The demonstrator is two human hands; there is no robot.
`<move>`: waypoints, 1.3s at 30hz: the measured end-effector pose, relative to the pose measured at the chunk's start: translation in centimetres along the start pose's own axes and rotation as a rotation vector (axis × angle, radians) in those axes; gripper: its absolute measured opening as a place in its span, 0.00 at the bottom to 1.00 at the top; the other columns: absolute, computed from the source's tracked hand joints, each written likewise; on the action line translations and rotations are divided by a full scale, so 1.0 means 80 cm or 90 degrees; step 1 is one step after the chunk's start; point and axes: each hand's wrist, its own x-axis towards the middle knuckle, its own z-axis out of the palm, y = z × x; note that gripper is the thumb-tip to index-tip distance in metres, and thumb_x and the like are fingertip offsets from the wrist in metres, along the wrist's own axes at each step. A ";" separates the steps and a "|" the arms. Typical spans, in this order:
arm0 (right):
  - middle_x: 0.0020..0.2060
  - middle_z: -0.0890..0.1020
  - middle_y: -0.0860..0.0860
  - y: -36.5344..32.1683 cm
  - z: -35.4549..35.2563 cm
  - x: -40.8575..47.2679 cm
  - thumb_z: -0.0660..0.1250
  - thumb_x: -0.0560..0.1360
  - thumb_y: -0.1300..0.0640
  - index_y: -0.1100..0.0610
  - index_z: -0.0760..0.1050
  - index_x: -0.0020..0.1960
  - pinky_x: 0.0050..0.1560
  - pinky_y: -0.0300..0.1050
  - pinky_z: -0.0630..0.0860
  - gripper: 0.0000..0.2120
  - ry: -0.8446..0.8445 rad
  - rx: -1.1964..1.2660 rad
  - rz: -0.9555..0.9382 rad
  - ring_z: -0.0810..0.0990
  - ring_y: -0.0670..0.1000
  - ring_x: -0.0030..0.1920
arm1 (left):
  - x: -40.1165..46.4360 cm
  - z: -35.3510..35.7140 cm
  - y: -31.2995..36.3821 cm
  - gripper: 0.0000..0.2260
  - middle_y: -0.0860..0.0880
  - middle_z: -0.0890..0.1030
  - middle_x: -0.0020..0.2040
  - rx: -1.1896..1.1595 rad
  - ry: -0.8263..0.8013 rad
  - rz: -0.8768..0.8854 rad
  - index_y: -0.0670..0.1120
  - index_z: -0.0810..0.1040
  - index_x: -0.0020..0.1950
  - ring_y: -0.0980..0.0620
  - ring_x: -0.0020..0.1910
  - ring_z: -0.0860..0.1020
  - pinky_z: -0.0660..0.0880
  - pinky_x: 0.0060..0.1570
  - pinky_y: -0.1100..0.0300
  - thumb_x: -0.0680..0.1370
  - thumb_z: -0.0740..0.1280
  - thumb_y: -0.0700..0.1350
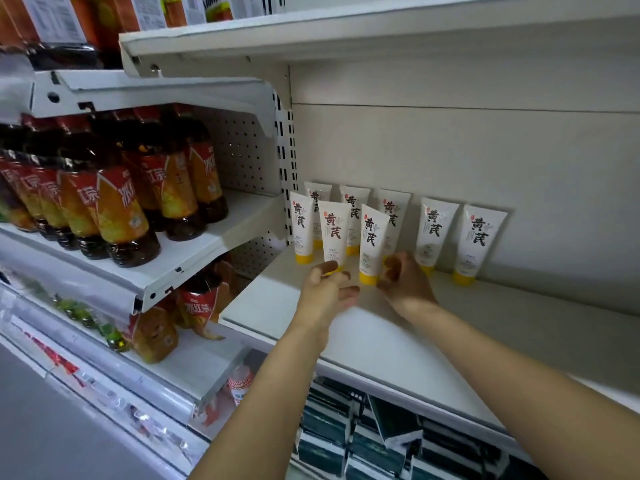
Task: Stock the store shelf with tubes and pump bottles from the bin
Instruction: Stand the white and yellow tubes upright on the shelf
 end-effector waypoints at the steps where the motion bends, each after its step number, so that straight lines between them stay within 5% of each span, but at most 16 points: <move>1: 0.44 0.78 0.51 -0.001 -0.001 -0.005 0.69 0.70 0.62 0.56 0.72 0.52 0.48 0.47 0.73 0.12 0.008 -0.006 0.002 0.77 0.53 0.45 | -0.002 -0.003 0.001 0.13 0.41 0.79 0.56 -0.015 0.008 0.003 0.43 0.70 0.64 0.46 0.46 0.81 0.79 0.51 0.53 0.80 0.61 0.37; 8: 0.36 0.74 0.44 -0.024 0.005 -0.050 0.64 0.73 0.63 0.55 0.72 0.46 0.42 0.42 0.68 0.05 0.056 0.031 -0.035 0.73 0.51 0.40 | -0.030 -0.030 0.006 0.09 0.42 0.80 0.49 -0.081 0.017 0.008 0.44 0.72 0.60 0.45 0.43 0.80 0.80 0.48 0.51 0.80 0.62 0.37; 13: 0.37 0.75 0.46 -0.056 0.023 -0.083 0.64 0.73 0.67 0.55 0.73 0.45 0.47 0.51 0.75 0.08 0.015 0.096 -0.113 0.74 0.49 0.39 | -0.056 -0.058 0.007 0.08 0.43 0.81 0.44 -0.082 0.023 0.020 0.44 0.74 0.58 0.47 0.37 0.79 0.80 0.35 0.56 0.80 0.60 0.38; 20: 0.38 0.77 0.46 -0.096 0.070 -0.135 0.63 0.73 0.66 0.52 0.73 0.45 0.45 0.56 0.76 0.09 -0.013 0.121 -0.222 0.75 0.50 0.38 | -0.086 -0.123 0.006 0.08 0.42 0.82 0.44 -0.093 0.061 0.021 0.43 0.75 0.58 0.48 0.36 0.79 0.78 0.32 0.57 0.81 0.60 0.38; 29: 0.38 0.77 0.44 -0.129 0.156 -0.200 0.63 0.73 0.68 0.53 0.73 0.45 0.41 0.42 0.73 0.10 -0.122 0.121 -0.229 0.73 0.43 0.36 | -0.136 -0.233 -0.014 0.07 0.46 0.83 0.39 -0.110 0.166 -0.019 0.44 0.76 0.57 0.50 0.33 0.79 0.77 0.31 0.58 0.81 0.61 0.39; 35: 0.39 0.78 0.46 -0.136 0.215 -0.240 0.63 0.75 0.68 0.56 0.74 0.48 0.41 0.33 0.71 0.08 -0.222 0.117 -0.210 0.74 0.39 0.37 | -0.172 -0.306 -0.035 0.08 0.44 0.82 0.46 -0.101 0.221 -0.047 0.44 0.75 0.58 0.49 0.35 0.79 0.77 0.35 0.56 0.81 0.60 0.41; 39: 0.40 0.79 0.52 -0.142 0.257 -0.272 0.63 0.76 0.67 0.57 0.76 0.50 0.42 0.41 0.75 0.08 -0.313 0.112 -0.197 0.76 0.45 0.38 | -0.200 -0.359 -0.061 0.08 0.43 0.82 0.45 -0.107 0.257 -0.075 0.43 0.76 0.58 0.48 0.36 0.79 0.77 0.37 0.56 0.80 0.61 0.41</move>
